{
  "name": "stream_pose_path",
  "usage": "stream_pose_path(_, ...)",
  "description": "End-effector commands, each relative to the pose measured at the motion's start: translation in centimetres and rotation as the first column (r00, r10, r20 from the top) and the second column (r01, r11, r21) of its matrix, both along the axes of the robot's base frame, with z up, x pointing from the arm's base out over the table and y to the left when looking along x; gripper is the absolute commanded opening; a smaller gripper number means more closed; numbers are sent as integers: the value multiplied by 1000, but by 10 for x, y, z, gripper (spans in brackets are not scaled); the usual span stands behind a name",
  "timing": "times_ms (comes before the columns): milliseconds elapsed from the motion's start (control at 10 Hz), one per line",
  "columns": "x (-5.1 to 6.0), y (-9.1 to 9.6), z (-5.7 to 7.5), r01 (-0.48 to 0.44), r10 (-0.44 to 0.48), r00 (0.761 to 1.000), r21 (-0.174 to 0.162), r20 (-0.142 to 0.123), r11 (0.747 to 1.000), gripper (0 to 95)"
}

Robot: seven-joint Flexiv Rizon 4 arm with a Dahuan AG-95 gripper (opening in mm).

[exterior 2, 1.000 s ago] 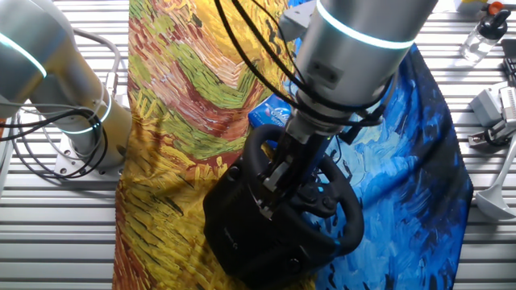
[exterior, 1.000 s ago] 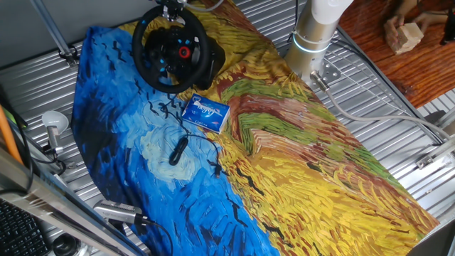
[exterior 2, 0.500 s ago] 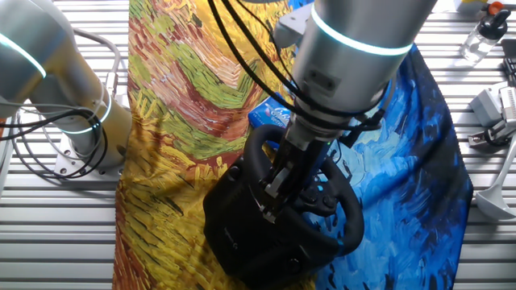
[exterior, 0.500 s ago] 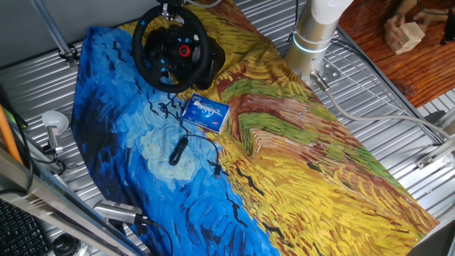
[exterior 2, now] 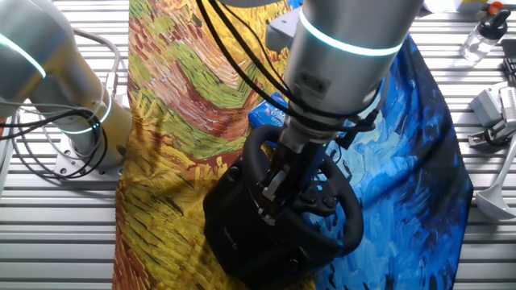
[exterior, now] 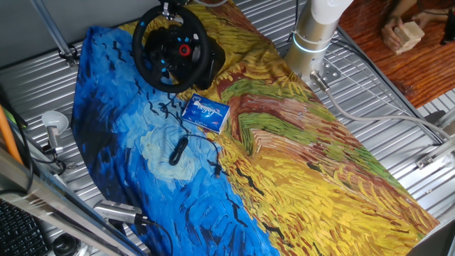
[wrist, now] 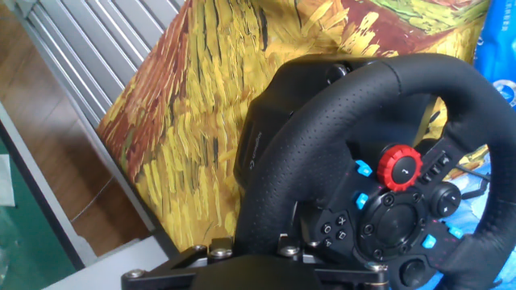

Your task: Rotate the steering wheel 90 degrees counterclockwise

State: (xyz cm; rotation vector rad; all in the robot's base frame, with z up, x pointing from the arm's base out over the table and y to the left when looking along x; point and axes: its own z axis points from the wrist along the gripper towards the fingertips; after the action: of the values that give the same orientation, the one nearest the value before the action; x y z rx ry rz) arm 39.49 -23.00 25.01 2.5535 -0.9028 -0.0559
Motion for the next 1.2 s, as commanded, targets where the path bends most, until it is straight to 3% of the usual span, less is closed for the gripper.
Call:
stream_pose_path(100, 0, -2, -4, 13, -13, 1000, 7, 10, 1000, 0)
stream_pose_path(400, 4, -2, 2, -8, 8, 1000, 9, 14, 1000, 0)
stream_pose_path(600, 6, -4, -8, -9, 8, 1000, 58, 25, 998, 0)
stream_pose_path(800, 8, -4, -3, -44, 43, 999, 41, 29, 998, 0)
stream_pose_path(900, 9, -5, -1, -86, 84, 994, 27, 64, 996, 0)
stream_pose_path(1000, 9, -5, -2, -103, 101, 992, 19, 82, 995, 0)
stream_pose_path(1200, 10, -6, -7, -113, 110, 989, 21, 96, 993, 0)
